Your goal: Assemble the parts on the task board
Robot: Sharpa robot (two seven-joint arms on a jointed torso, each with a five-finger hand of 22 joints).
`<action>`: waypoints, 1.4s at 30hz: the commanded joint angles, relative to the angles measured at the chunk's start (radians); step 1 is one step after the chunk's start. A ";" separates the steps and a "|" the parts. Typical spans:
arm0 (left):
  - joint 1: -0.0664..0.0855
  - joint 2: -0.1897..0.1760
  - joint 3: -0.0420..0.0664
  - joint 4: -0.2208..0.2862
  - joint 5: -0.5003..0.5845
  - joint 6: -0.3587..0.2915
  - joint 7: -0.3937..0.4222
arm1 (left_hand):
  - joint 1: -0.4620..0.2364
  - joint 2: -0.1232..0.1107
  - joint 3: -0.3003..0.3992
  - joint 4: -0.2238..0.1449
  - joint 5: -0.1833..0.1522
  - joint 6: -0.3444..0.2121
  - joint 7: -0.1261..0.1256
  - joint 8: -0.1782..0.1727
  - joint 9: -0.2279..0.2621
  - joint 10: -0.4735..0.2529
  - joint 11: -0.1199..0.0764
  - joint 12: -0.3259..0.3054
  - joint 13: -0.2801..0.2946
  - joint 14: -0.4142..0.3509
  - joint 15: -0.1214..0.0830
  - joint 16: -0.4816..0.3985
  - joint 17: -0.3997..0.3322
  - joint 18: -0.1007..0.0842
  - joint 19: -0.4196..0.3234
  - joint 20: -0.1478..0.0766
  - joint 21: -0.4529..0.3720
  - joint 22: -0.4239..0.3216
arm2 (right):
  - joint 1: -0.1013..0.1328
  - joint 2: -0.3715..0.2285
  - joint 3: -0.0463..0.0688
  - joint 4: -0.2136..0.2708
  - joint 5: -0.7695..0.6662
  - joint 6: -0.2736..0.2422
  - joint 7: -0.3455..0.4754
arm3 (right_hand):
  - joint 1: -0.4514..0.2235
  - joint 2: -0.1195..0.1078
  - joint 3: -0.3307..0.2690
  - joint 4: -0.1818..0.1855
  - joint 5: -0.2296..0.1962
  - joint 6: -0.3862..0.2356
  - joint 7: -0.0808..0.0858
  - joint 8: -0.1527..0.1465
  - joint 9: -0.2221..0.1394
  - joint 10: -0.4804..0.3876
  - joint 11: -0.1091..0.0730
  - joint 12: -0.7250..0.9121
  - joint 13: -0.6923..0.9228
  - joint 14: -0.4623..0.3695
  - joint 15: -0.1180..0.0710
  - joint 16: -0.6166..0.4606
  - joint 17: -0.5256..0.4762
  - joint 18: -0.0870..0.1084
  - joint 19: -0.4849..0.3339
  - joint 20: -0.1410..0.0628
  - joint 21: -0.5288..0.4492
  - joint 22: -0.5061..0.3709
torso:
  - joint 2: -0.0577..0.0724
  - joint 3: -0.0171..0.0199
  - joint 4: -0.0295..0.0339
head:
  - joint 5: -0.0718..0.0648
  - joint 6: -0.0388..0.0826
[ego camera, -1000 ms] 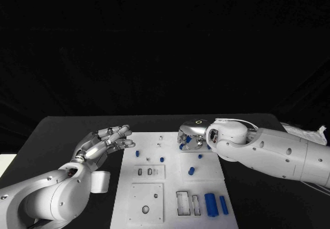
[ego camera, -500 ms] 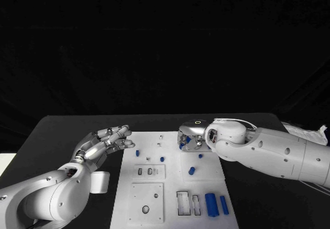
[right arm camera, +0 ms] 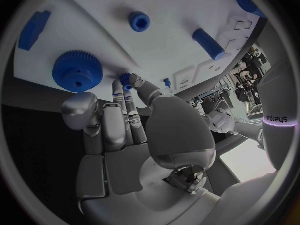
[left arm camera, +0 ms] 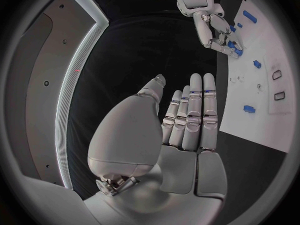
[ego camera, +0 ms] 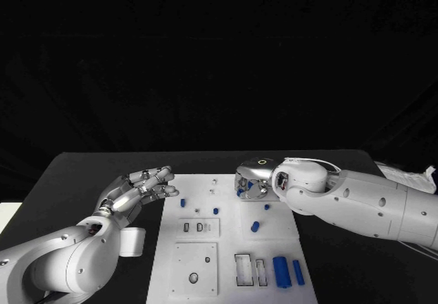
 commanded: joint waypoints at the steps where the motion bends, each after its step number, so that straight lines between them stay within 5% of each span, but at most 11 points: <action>1: 0.001 0.000 0.001 0.001 0.001 0.023 0.003 | -0.003 0.005 -0.003 -0.002 0.000 0.002 0.007 -0.006 -0.001 -0.003 0.005 -0.007 -0.001 -0.001 0.008 -0.007 0.003 0.008 0.004 0.000 0.005 0.001 | 0.000 -0.005 0.004 0.014 -0.024 -0.097 0.013 | 0.020 0.008 0.008 -0.001 0.000 0.008 0.001 0.004 0.007 0.016 -0.010 0.002 0.002 0.031 -0.007 0.007 0.001 -0.006 0.001 -0.005 0.008 0.003 | 0.001 -0.0010 0.0003 | 0.001 0.004; 7: 0.001 0.001 0.001 0.001 0.001 0.024 0.002 | -0.003 0.005 -0.003 -0.002 0.000 0.002 0.007 -0.006 -0.001 -0.003 0.005 -0.007 -0.001 -0.001 0.008 -0.007 0.003 0.008 0.004 0.000 0.005 0.001 | 0.002 -0.005 0.015 0.022 -0.024 -0.168 -0.018 | 0.021 0.005 0.014 0.000 0.001 0.008 0.002 0.002 0.008 0.016 -0.010 -0.001 0.001 0.030 -0.007 0.008 0.003 -0.007 0.000 -0.006 0.011 0.006 | 0.003 -0.0013 0.0018 | 0.000 0.008; 17: 0.001 0.004 0.001 0.003 0.001 0.027 0.002 | -0.001 0.006 -0.002 -0.004 0.000 0.002 0.006 -0.007 -0.001 -0.003 0.005 -0.008 -0.001 -0.001 0.008 -0.009 0.004 0.008 0.003 0.000 0.006 0.002 | 0.005 0.035 0.019 -0.010 -0.022 -0.215 -0.043 | 0.016 -0.002 0.023 0.006 -0.003 0.007 0.003 -0.001 0.009 0.015 -0.009 -0.004 0.000 0.030 -0.006 0.010 0.005 -0.007 -0.001 -0.006 0.015 0.010 | 0.006 -0.0022 0.0078 | -0.003 0.013; 42: 0.013 0.001 0.001 0.015 0.001 0.030 0.000 | 0.000 0.007 -0.002 -0.006 0.000 0.001 0.006 -0.009 -0.001 -0.005 0.005 -0.010 -0.001 -0.002 0.008 -0.010 0.006 0.008 0.002 0.000 0.007 0.002 | 0.005 0.138 0.019 -0.108 -0.024 -0.183 -0.014 | 0.011 -0.015 0.032 0.013 -0.015 0.005 0.004 -0.006 0.010 0.012 -0.007 -0.005 -0.001 0.030 -0.005 0.013 0.006 -0.008 -0.004 -0.005 0.019 0.013 | 0.022 -0.0068 0.0255 | -0.009 0.012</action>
